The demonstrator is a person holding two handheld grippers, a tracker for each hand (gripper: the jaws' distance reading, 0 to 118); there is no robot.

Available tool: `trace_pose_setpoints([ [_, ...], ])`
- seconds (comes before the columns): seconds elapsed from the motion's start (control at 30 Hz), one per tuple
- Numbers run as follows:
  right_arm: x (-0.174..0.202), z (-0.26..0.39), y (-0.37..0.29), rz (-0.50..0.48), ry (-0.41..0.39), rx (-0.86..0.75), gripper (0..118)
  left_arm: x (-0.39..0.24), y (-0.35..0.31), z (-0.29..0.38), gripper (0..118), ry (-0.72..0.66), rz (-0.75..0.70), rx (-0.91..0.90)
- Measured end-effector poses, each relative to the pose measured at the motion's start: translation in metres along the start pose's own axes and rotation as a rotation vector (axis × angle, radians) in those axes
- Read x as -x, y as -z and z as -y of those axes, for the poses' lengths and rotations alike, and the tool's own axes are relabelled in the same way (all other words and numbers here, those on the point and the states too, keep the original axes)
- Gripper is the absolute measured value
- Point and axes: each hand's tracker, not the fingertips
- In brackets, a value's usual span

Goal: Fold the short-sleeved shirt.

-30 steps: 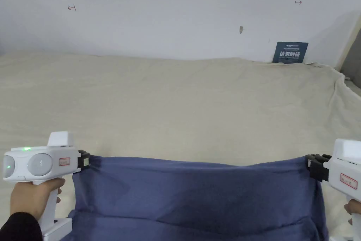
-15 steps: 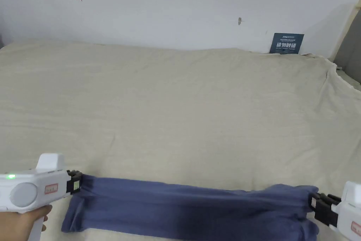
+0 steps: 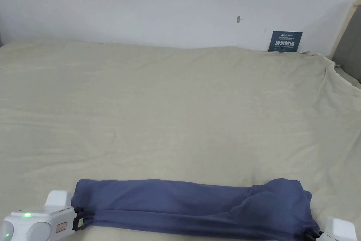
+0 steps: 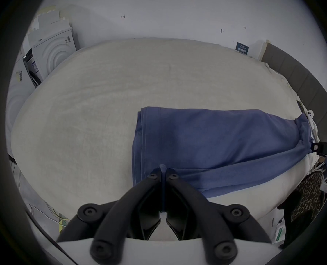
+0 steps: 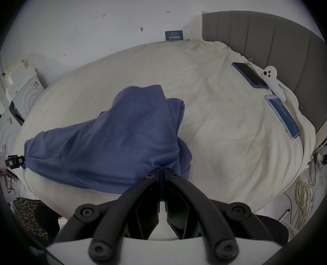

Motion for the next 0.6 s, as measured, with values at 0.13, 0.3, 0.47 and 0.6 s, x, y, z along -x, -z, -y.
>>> trace_pose_setpoints([
  [0.13, 0.009, -0.003, -0.013, 0.01, 0.018, -0.009, 14, 0.003, -0.004, -0.007, 25, -0.032, -0.009, 0.005],
  [0.3, 0.031, -0.03, -0.059, 0.017, 0.02, -0.141, 98, 0.0, -0.035, -0.025, 105, -0.101, -0.011, -0.081],
  [0.47, 0.055, -0.076, -0.109, -0.011, -0.054, -0.366, 98, -0.018, -0.095, -0.062, 105, -0.113, 0.006, -0.302],
  [0.6, 0.074, -0.1, -0.135, -0.019, -0.093, -0.504, 98, -0.038, -0.131, -0.083, 105, -0.064, -0.026, -0.482],
])
